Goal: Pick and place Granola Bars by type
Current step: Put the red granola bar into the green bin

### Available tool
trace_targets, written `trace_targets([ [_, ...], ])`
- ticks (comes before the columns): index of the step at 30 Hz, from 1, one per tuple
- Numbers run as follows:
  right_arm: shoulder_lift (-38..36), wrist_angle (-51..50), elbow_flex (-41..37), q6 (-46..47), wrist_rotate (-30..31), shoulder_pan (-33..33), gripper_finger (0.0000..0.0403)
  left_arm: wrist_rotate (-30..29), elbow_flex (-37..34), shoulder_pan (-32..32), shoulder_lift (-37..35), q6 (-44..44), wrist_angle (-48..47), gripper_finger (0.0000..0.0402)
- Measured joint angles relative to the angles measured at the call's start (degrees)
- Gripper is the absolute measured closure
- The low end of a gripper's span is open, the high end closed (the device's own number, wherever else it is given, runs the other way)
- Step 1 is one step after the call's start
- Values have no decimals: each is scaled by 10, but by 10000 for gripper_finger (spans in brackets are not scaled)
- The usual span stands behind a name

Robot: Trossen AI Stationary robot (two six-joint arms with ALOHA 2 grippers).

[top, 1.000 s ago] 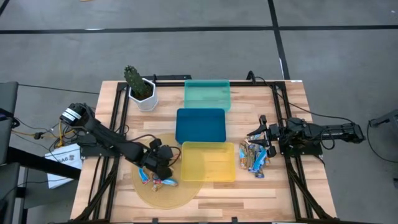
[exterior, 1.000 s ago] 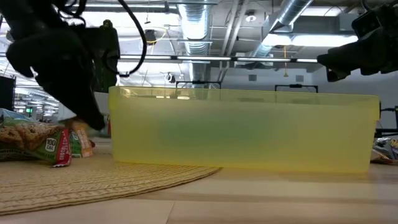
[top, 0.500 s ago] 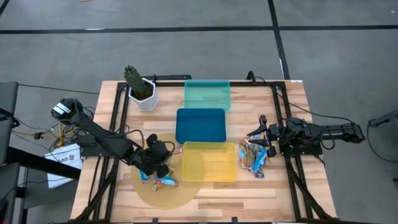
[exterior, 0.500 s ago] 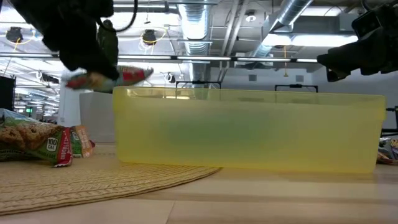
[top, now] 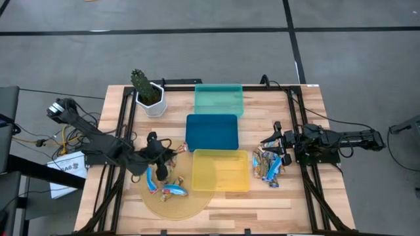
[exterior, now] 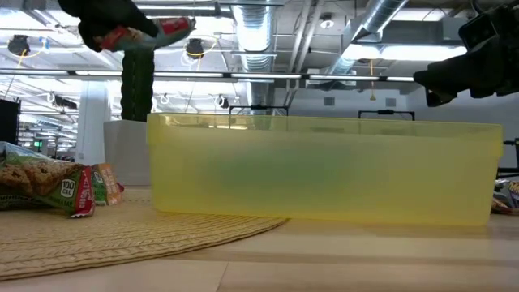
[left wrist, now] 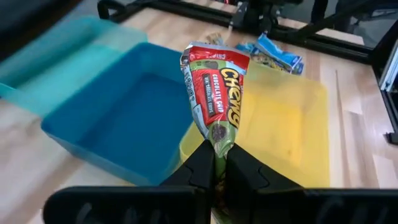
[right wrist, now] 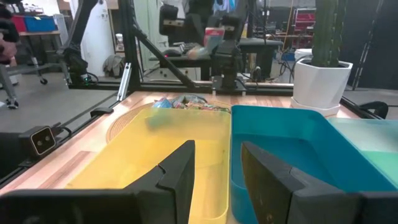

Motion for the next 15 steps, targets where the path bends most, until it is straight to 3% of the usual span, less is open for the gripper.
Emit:
trace_targets([
  [15, 0, 0, 0, 0, 0, 0, 278, -26, 0, 13, -13, 23, -10, 385],
])
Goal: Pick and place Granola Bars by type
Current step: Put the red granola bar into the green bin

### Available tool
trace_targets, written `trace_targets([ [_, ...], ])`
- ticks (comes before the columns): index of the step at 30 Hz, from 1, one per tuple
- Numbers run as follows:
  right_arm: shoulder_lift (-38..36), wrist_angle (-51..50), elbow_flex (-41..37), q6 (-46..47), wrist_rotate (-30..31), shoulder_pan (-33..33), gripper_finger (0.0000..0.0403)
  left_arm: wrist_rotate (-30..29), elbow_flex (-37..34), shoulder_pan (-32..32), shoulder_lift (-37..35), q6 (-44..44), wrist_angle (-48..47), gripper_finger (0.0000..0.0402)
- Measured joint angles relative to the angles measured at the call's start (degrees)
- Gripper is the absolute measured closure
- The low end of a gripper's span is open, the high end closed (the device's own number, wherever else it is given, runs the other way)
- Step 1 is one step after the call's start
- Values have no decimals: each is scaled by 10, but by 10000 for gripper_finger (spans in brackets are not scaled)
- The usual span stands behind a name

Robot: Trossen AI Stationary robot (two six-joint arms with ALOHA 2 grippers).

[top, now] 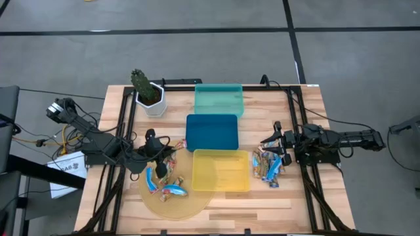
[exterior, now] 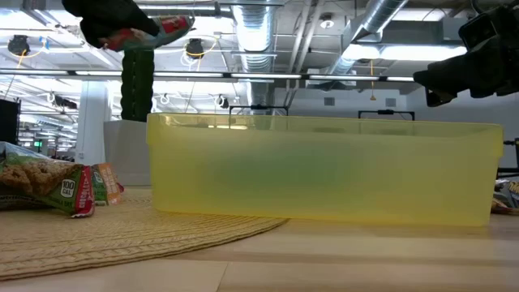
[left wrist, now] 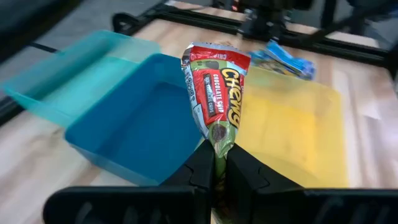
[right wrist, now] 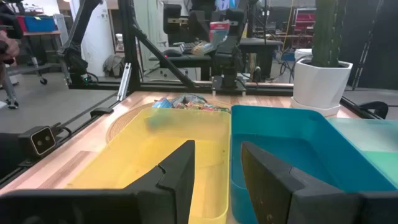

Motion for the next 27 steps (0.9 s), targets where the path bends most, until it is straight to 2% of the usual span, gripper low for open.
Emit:
trace_targets([
  [6, 0, 0, 0, 0, 0, 0, 278, -21, 0, 65, 0, 18, 5, 385],
  [20, 0, 0, 0, 0, 0, 0, 278, -46, 0, 264, -5, 176, 58, 385],
  [27, 0, 0, 0, 0, 0, 0, 278, -46, 0, 327, -19, 214, 74, 385],
])
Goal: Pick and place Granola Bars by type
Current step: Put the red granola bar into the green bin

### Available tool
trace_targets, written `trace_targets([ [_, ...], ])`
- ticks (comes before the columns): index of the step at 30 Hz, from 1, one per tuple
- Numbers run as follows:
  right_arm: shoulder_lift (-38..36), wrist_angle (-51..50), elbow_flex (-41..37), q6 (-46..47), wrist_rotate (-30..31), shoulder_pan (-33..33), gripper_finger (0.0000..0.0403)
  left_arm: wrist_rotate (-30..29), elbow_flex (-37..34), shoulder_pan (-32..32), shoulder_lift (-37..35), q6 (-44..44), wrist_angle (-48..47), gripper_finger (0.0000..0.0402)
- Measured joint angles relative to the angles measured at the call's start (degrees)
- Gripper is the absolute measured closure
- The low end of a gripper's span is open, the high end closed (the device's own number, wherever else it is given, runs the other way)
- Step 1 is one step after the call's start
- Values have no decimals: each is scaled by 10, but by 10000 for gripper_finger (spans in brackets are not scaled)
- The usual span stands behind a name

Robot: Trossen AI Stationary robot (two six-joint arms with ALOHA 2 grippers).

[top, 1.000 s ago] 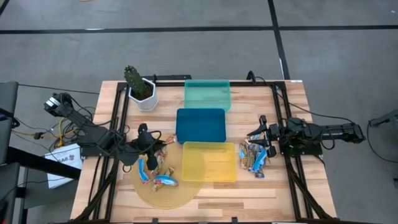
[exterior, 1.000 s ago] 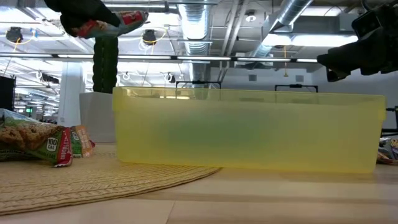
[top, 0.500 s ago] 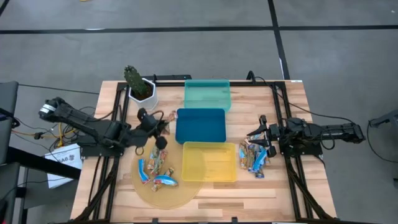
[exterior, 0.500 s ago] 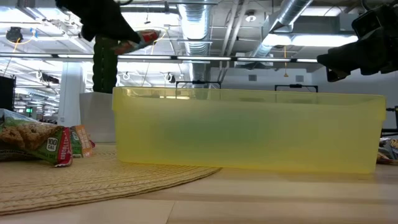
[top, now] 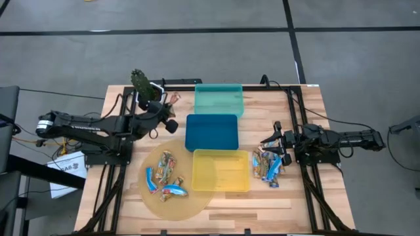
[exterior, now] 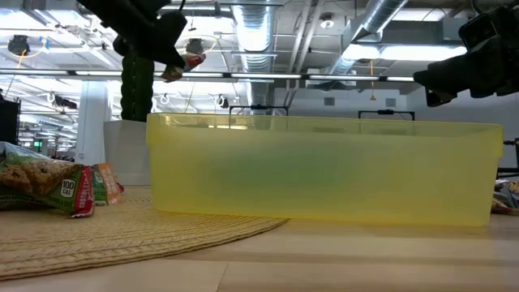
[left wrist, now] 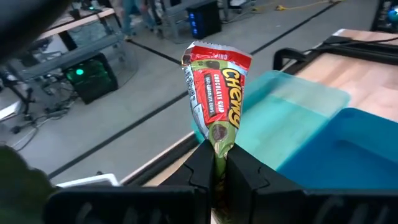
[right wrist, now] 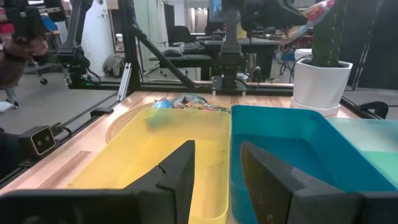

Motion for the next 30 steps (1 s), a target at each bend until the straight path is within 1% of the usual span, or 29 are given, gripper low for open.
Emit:
trace_targets([
  [12, 0, 0, 0, 0, 0, 0, 278, 0, 0, 15, 7, 6, 10, 385],
  [15, 0, 0, 0, 0, 0, 0, 278, -3, 0, 25, 16, 11, 38, 385],
  [18, 0, 0, 0, 0, 0, 0, 278, 3, 1, 43, 39, 43, 74, 385],
  [21, 0, 0, 0, 0, 0, 0, 278, 33, 14, 68, 74, 77, 108, 385],
  [24, 0, 0, 0, 0, 0, 0, 278, 75, 38, 96, 116, 109, 135, 385],
  [30, 0, 0, 0, 0, 0, 0, 278, 163, 103, 149, 205, 166, 153, 385],
])
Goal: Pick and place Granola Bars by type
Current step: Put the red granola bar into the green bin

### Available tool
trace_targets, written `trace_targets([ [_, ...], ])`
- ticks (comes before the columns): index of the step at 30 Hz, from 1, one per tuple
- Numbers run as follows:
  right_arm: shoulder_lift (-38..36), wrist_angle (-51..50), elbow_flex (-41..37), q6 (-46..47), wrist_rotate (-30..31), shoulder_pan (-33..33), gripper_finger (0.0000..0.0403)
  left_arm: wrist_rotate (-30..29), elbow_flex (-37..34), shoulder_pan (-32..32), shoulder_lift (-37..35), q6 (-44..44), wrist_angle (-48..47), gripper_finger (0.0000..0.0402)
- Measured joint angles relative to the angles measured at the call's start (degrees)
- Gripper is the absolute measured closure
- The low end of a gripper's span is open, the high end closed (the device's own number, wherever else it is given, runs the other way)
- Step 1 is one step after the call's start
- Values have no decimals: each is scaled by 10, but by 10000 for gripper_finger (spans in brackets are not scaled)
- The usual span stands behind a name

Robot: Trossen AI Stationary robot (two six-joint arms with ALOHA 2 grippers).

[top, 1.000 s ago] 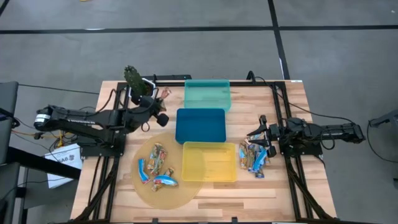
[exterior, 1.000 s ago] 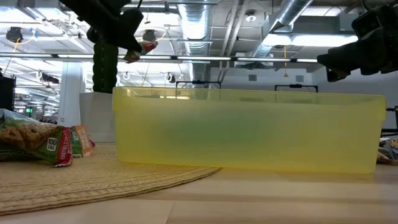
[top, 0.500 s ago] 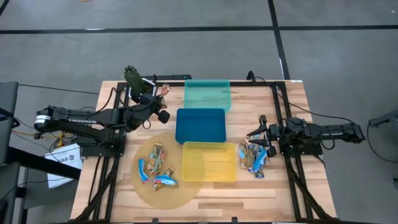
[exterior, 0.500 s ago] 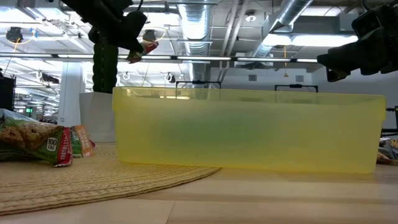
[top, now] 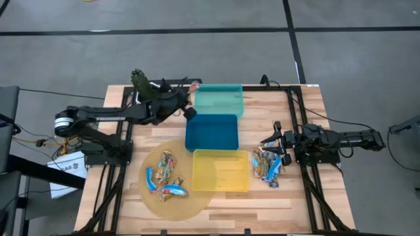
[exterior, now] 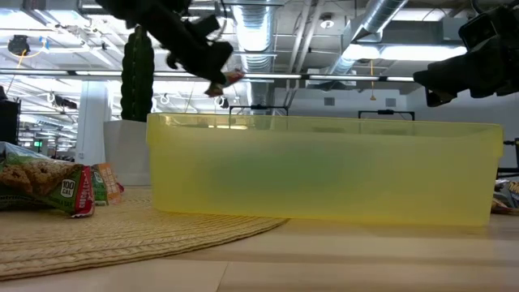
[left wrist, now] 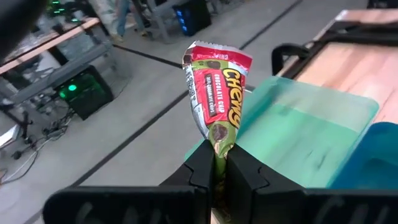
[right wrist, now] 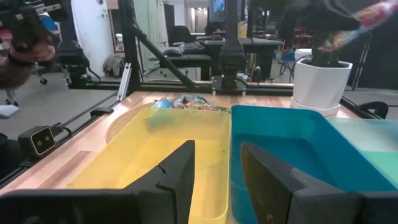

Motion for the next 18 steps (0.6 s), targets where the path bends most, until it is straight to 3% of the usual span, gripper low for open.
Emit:
trace_targets([
  [12, 0, 0, 0, 0, 0, 0, 278, 126, 138, 53, 166, 100, -48, 385],
  [18, 0, 0, 0, 0, 0, 0, 278, 142, 182, 72, 227, 128, -73, 385],
])
